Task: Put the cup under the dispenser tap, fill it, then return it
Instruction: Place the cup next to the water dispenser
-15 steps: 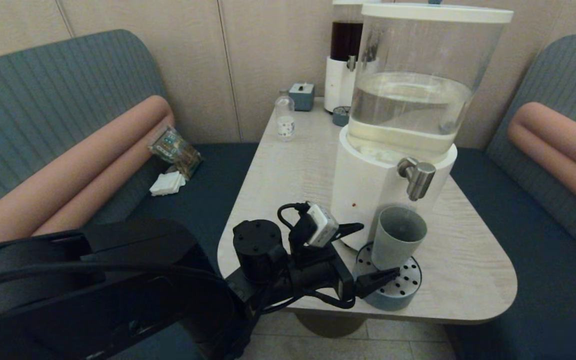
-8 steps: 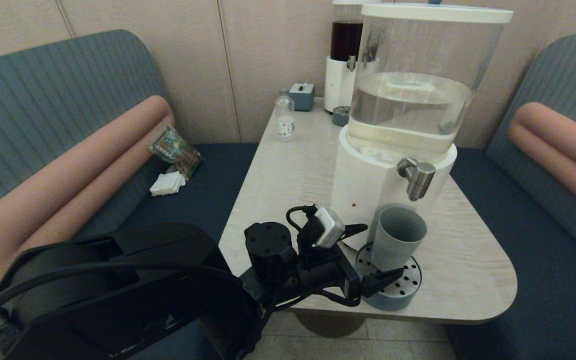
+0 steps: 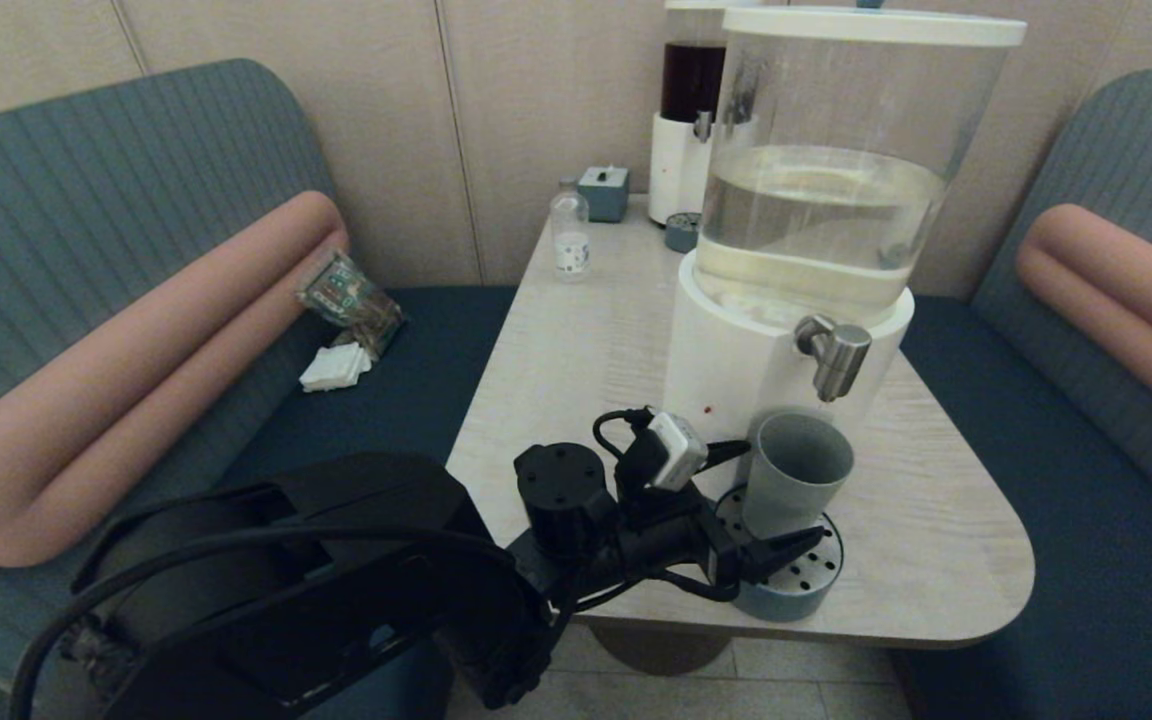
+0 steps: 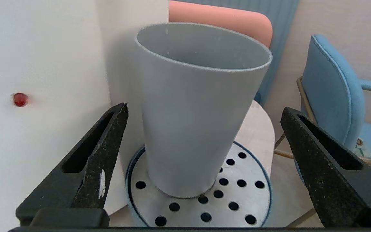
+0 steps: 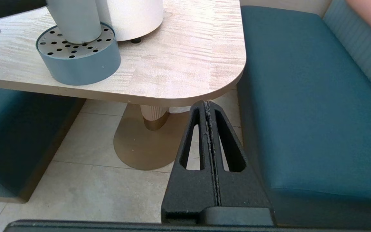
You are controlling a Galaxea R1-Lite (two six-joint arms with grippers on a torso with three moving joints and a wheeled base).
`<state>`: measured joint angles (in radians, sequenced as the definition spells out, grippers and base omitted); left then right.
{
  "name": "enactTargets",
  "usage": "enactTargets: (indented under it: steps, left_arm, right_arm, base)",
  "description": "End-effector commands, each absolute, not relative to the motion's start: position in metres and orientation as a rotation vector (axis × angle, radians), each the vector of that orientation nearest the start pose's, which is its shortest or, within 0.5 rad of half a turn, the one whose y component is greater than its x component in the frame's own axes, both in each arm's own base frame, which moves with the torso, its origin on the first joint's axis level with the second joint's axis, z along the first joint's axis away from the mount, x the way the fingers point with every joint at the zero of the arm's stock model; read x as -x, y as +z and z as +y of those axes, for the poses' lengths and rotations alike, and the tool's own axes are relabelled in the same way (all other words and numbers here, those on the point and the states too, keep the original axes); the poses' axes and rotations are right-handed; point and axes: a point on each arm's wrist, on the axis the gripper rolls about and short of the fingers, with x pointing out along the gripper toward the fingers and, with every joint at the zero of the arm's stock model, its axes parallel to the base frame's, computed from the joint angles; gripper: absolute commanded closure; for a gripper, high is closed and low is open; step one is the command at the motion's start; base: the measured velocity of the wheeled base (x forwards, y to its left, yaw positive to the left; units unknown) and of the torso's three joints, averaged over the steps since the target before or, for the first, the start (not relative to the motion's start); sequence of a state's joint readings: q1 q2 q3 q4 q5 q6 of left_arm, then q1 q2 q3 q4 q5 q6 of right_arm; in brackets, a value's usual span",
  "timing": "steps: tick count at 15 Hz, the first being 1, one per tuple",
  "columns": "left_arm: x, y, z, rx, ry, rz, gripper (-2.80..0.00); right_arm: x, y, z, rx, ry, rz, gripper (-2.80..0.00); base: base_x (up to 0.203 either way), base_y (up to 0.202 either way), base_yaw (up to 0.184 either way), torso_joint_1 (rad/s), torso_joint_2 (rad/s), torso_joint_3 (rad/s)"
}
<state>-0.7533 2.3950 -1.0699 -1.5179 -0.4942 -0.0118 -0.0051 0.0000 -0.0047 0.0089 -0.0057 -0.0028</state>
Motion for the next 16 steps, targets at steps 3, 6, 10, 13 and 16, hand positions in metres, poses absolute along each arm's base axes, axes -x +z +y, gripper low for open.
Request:
enactTargets:
  steps: [3,6,10,13,16]
  left_arm:
    - [-0.312,0.057,-0.317,0.039,-1.259,-0.199,-2.80]
    - [-0.316,0.057,-0.322,0.043,-1.258,-0.215,-2.80]
    - [-0.322,0.052,-0.329,0.048,-1.240,-0.232,-2.80]
    - [-0.327,0.046,-0.333,0.057,-1.224,-0.233,-2.80]
    - [-0.330,0.046,-0.335,0.067,-1.207,-0.243,-2.80]
  right_arm:
    - [0.023,0.076,0.000,0.003,-0.011,0.006,0.00]
    - [0.023,0.076,0.000,0.003,-0.011,0.006,0.00]
    - [0.023,0.076,0.000,0.003,-0.011,0.006,0.00]
    - [0.023,0.076,0.000,0.003,-0.011,0.006,0.00]
    - [0.023,0.076,0.000,0.003,-0.011,0.006,0.00]
  base:
    - [0.000,0.000,0.000,0.000,0.00,0.000]
    - [0.000,0.000,0.000,0.000,0.00,0.000]
    - [0.000,0.000,0.000,0.000,0.00,0.000]
    - [0.000,0.000,0.000,0.000,0.00,0.000]
    - [0.000,0.000,0.000,0.000,0.00,0.000]
